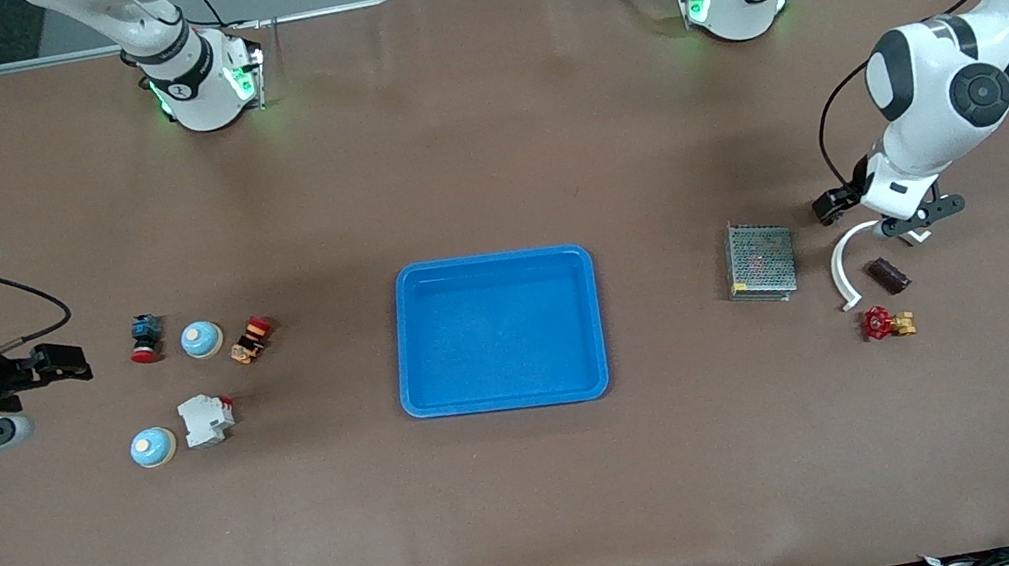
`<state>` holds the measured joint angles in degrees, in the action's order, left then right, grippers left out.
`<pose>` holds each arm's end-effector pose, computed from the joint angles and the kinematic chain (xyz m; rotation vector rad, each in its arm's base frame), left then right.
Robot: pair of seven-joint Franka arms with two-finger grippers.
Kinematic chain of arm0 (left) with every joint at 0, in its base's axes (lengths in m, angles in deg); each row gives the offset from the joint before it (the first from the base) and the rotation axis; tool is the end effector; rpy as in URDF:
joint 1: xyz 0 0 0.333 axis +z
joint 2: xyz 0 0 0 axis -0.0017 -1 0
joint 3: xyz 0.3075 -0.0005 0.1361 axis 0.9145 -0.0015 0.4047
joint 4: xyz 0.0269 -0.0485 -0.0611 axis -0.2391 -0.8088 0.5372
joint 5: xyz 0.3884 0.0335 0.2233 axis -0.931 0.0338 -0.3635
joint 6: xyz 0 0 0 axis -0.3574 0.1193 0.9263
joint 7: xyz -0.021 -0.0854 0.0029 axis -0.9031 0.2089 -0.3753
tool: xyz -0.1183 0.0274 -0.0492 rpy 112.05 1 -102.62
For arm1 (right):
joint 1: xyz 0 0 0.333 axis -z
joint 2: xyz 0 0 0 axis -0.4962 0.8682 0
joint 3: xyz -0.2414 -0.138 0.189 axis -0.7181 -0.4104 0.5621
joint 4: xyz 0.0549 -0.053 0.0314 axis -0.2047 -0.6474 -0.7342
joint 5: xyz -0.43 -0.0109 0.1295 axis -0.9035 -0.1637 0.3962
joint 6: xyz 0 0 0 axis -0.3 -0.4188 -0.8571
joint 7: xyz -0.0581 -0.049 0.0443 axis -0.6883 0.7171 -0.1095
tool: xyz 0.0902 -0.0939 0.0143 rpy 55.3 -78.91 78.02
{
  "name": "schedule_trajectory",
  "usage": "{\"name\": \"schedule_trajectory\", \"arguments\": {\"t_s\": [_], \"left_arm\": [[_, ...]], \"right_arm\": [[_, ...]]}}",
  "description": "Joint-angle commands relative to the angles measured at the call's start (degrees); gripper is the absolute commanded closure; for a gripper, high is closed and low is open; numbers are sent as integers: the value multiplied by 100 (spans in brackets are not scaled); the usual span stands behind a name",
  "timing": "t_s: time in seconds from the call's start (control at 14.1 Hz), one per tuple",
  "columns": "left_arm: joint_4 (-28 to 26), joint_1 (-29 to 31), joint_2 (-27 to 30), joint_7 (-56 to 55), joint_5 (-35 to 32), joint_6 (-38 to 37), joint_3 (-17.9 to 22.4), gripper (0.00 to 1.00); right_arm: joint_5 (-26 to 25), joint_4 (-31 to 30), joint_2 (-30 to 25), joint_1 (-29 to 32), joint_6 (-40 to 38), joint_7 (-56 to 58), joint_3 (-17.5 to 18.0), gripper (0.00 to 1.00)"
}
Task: Place electrolytic capacitor and blue bell in tray
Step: 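Grasp the brown capacitor with the left gripper while the right gripper lowers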
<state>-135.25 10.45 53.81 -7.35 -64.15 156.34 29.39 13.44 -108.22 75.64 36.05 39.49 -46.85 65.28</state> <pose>0.5168 0.0312 0.1622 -3.1136 -0.3148 0.1210 0.7095 -0.0528 0.4251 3.0930 0.5119 -0.1643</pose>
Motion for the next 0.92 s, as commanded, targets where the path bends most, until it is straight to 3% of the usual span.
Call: {"name": "schedule_trajectory", "arguments": {"t_s": [0.0, 0.35, 0.57, 0.85], "left_arm": [[32, 20, -279, -235, 71, 274, -27, 22], [41, 20, -596, -421, 71, 564, -27, 48], [23, 20, -544, -439, 71, 547, -27, 99], [110, 2, -1, -439, 63, -48, -79, 100]], "right_arm": [[-81, 112, 361, 81, 299, 893, 46, 0], [-72, 112, 985, 309, 1125, 3055, 46, 0], [-63, 104, 1346, 433, 1556, 4015, 46, 0], [-54, 42, 1627, 415, 1846, 4219, 55, 0]]}}
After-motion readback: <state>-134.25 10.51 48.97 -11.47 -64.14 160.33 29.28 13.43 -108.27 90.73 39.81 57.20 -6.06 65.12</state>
